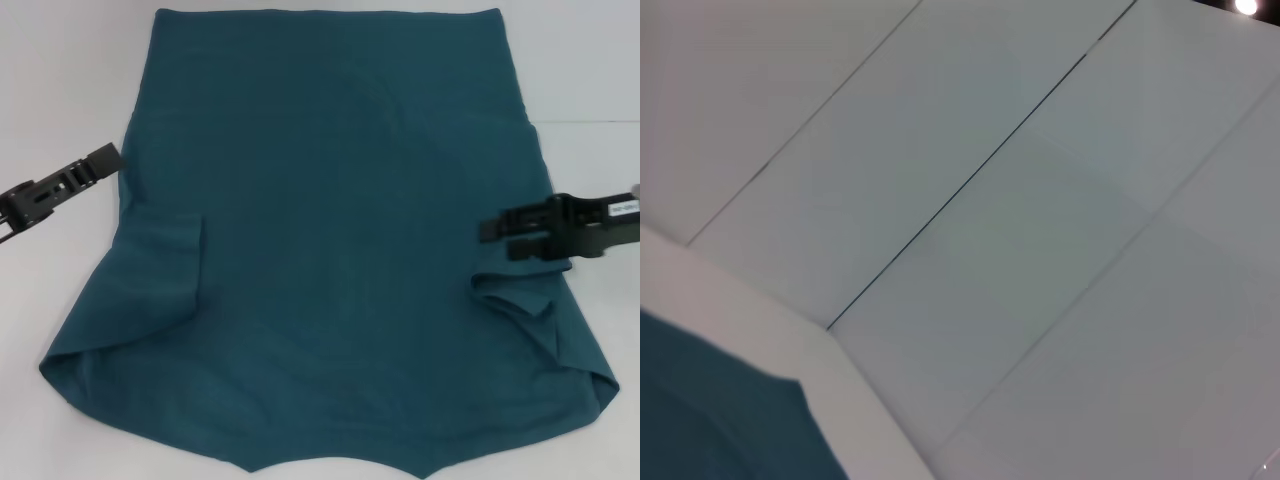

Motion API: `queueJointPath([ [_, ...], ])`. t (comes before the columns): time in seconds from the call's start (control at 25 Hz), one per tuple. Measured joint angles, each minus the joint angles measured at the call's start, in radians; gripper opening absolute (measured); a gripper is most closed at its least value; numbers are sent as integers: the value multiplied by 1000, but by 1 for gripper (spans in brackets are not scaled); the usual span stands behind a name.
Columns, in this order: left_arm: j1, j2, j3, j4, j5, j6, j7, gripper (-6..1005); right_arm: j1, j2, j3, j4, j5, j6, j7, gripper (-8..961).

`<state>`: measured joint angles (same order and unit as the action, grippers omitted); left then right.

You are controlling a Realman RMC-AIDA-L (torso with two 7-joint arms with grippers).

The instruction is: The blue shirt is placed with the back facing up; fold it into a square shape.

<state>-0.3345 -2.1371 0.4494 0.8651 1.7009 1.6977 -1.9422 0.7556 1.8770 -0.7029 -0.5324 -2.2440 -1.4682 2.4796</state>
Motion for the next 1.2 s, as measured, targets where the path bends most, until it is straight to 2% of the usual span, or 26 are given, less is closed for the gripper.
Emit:
queueJointPath([
  [0.2, 17, 40, 0, 23, 65, 26, -195, 631, -49, -28, 5, -59, -9, -37, -11, 676],
  [0.28, 18, 67, -13, 62, 176, 73, -337, 632, -66, -30, 16, -85, -7, -53, -15, 705],
  [0.4, 9, 80, -59, 86, 298, 122, -431, 632, -75, -29, 33, -100, -6, -69, -29, 710],
  [0.56, 3, 87, -108, 110, 428, 128, -510, 632, -77, -25, 37, -102, -6, -73, -42, 697],
  [0.76, 3, 88, -126, 109, 541, 58, -569, 632, -78, -21, 45, -102, -5, -72, -44, 696],
  [1.2, 2, 81, -110, 15, 582, -167, -570, 631, -83, -21, 64, -103, -5, -68, -45, 697],
])
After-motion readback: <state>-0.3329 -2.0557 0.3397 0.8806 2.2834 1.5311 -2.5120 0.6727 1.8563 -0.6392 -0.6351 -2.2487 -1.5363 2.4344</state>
